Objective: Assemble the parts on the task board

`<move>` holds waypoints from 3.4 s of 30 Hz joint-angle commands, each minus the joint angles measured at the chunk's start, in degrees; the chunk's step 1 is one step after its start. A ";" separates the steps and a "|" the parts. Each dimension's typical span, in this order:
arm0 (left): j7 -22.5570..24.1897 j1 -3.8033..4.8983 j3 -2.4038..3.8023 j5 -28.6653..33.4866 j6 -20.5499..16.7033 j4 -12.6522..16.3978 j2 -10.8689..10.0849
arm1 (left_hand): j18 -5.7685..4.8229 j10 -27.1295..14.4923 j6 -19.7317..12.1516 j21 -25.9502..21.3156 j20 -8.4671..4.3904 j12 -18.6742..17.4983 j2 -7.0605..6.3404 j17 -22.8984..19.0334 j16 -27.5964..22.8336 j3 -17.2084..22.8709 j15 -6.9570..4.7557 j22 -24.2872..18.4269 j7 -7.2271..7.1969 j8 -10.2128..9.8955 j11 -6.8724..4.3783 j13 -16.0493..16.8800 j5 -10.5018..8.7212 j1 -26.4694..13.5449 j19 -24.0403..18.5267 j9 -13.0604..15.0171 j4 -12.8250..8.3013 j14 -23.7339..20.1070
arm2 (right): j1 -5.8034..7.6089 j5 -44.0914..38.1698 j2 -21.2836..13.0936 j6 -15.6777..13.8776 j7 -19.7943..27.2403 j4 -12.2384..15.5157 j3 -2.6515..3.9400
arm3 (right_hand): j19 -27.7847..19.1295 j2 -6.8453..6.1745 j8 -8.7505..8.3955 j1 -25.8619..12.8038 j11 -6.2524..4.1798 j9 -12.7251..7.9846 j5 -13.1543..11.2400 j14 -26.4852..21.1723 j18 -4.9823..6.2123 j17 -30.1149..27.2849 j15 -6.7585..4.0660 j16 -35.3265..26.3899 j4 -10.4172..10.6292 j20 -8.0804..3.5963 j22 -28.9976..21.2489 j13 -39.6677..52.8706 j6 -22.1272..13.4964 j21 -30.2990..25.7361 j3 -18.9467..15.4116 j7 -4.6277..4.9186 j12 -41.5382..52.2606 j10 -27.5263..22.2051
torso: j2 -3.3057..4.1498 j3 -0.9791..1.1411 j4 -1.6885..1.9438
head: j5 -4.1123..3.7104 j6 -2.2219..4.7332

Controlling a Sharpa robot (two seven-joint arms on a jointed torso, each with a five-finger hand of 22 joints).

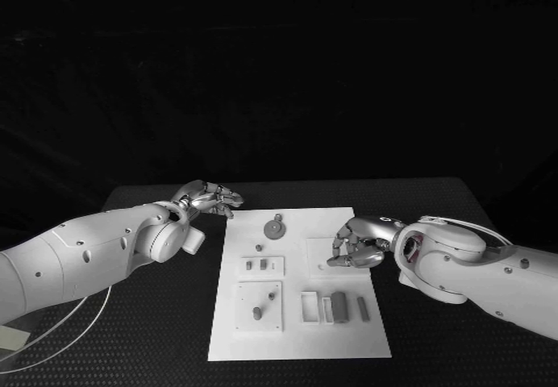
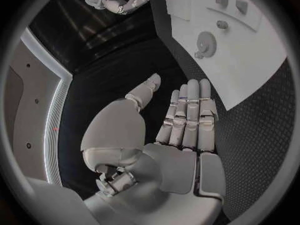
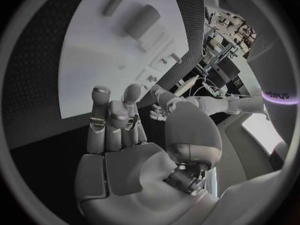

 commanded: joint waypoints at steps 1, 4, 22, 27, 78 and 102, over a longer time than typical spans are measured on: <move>0.64 0.05 0.04 0.45 0.60 0.04 0.09 | 0.48 -0.01 -0.02 -0.28 0.05 0.16 -0.12 0.05 -0.12 -0.39 0.19 -0.05 -0.14 0.09 0.25 0.08 0.03 -0.51 0.24 0.01 -0.04 -0.16 | 0.01 7.93 -0.55 8.57 -8.67 0.39 -0.17 | 0.18 0.06 0.40 -0.99 -0.33 0.67 -0.21 0.11 2.24 1.06 -0.44 1.39 1.37 -0.20 1.32 3.70 0.83 0.64 -0.20 -0.19 2.95 -1.38 | 0.06 0.06 -0.06 | -0.29 -0.12; 0.57 0.05 0.04 0.45 0.75 0.06 0.16 | 0.47 -0.01 -0.02 -0.28 0.05 0.16 -0.13 0.06 -0.13 -0.42 0.19 -0.05 -0.14 0.10 0.25 0.09 0.03 -0.56 0.24 0.01 -0.01 -0.16 | 0.01 11.68 -1.08 9.98 -11.66 0.66 -0.44 | -0.23 0.02 0.51 -2.34 -0.44 1.49 -0.27 -0.28 2.24 2.32 -0.57 2.73 3.29 -0.43 1.32 7.21 1.20 0.98 -0.53 -0.36 5.44 -2.35 | 0.03 -0.05 -0.01 | -0.59 -0.17; 0.16 0.05 0.03 0.46 1.36 0.08 0.16 | 0.46 -0.07 -0.03 -0.34 0.07 0.12 -0.15 0.11 -0.21 -0.60 0.21 -0.06 -0.15 0.15 0.27 0.12 0.04 -1.05 0.21 -0.01 0.32 -0.23 | 0.00 16.39 -0.98 19.55 -17.49 1.63 -2.82 | -1.20 2.90 1.76 -8.09 -1.80 4.32 -0.50 0.47 2.24 9.20 -1.83 6.25 8.92 -1.61 1.36 15.64 4.37 2.87 -4.65 -1.80 12.87 -1.27 | 0.03 -0.25 0.11 | -1.36 -0.86; 0.12 0.05 0.02 0.46 1.45 0.14 0.12 | 0.46 -0.09 -0.03 -0.35 0.07 0.11 -0.16 0.12 -0.22 -0.63 0.22 -0.06 -0.16 0.16 0.28 0.12 0.04 -1.15 0.20 -0.02 0.40 -0.24 | -0.01 16.16 -0.31 19.09 -18.08 1.23 -4.07 | -1.32 2.53 1.63 -8.38 -1.78 4.45 -0.51 0.47 2.24 9.34 -1.82 6.29 9.48 -1.62 1.35 15.95 4.25 3.01 -4.89 -1.78 12.98 -1.39 | 0.04 -0.24 0.18 | -1.43 -1.04; -0.26 0.05 0.01 0.52 2.05 0.14 -0.19 | 0.49 -0.17 -0.24 -0.41 0.07 0.09 -0.20 0.23 -0.32 -0.76 0.23 -0.07 -0.10 0.13 0.29 0.17 0.05 -1.87 0.16 -0.10 1.10 -0.29 | -1.14 20.92 3.58 10.53 -16.43 0.09 -4.39 | -3.26 12.56 -2.34 -4.57 -0.73 4.31 -0.53 -0.76 2.24 7.11 -0.78 4.06 -11.63 0.09 0.97 17.99 4.13 3.52 -7.62 -0.84 10.96 -1.50 | 0.03 -0.17 0.16 | -0.81 -1.41; -0.34 0.06 0.01 0.52 3.04 0.33 -0.16 | 0.49 -0.17 -0.24 -0.41 0.07 0.09 -0.20 0.23 -0.32 -0.76 0.23 -0.07 -0.10 0.13 0.29 0.17 0.05 -1.87 0.16 -0.10 1.10 -0.29 | 0.23 27.24 7.76 11.04 -16.83 -1.95 -4.63 | -2.40 12.06 -3.40 -10.88 -0.64 4.10 -0.46 -0.64 2.24 6.47 -0.62 3.36 -16.27 0.42 0.93 18.28 4.79 3.05 -2.25 -0.65 10.15 -0.96 | 0.04 -0.27 0.26 | -0.76 -1.70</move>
